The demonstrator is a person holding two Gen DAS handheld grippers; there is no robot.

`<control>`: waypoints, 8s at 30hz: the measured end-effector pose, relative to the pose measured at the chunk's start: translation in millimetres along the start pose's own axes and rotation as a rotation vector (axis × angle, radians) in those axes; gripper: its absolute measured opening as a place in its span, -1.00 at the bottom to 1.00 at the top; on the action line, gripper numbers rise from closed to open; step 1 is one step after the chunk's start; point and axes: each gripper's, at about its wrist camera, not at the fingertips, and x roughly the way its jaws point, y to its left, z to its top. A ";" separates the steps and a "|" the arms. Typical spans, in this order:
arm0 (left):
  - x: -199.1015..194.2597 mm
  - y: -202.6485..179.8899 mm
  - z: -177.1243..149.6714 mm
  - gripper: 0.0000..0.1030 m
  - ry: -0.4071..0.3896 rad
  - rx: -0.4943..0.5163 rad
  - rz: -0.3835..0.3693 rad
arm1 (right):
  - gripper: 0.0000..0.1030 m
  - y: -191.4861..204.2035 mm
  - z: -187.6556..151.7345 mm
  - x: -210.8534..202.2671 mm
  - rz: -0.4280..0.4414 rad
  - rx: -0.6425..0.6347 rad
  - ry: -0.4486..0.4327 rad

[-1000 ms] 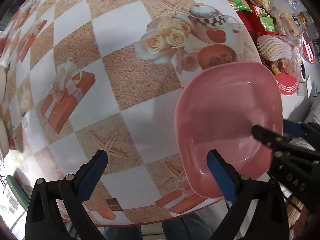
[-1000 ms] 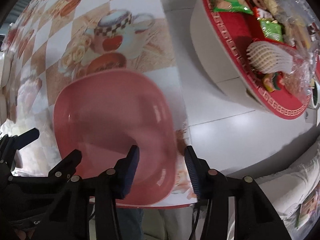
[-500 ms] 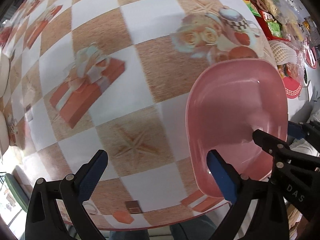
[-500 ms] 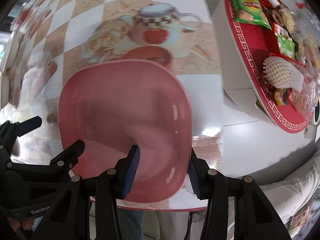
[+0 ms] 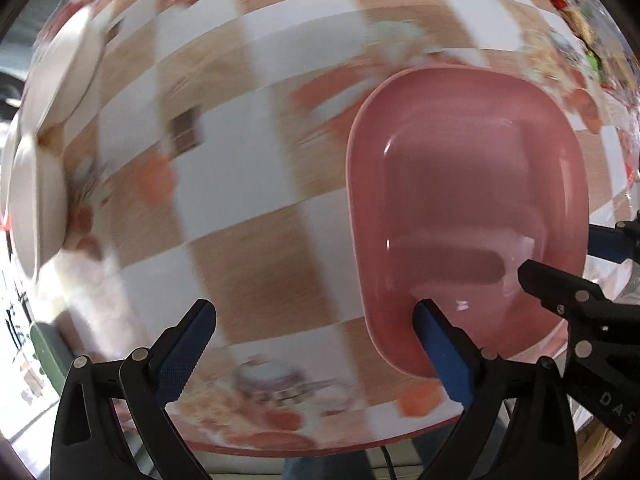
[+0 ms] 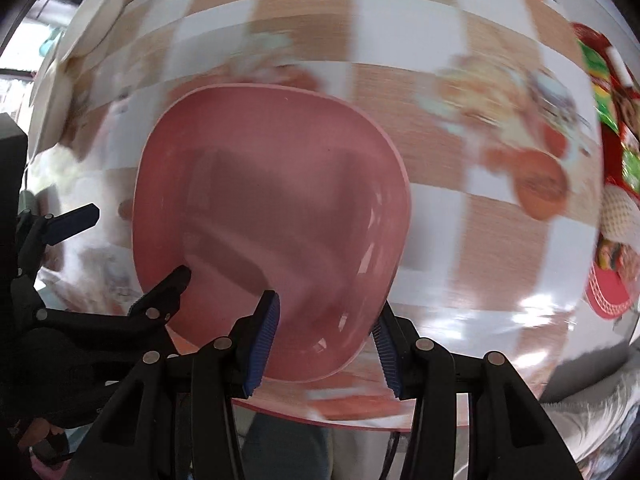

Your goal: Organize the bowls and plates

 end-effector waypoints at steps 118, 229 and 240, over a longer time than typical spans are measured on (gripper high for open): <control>-19.7 241.4 -71.0 -0.53 -0.069 -0.068 -0.128 | -0.68 185.6 5.5 9.2 -0.036 0.136 0.075; -86.7 366.0 -33.2 0.53 -0.190 -0.456 -0.098 | 0.59 225.4 165.3 -47.9 -0.006 0.084 -0.075; -56.9 367.9 -4.5 0.52 -0.126 -0.476 -0.081 | 0.59 233.1 199.9 -17.9 -0.003 0.077 -0.031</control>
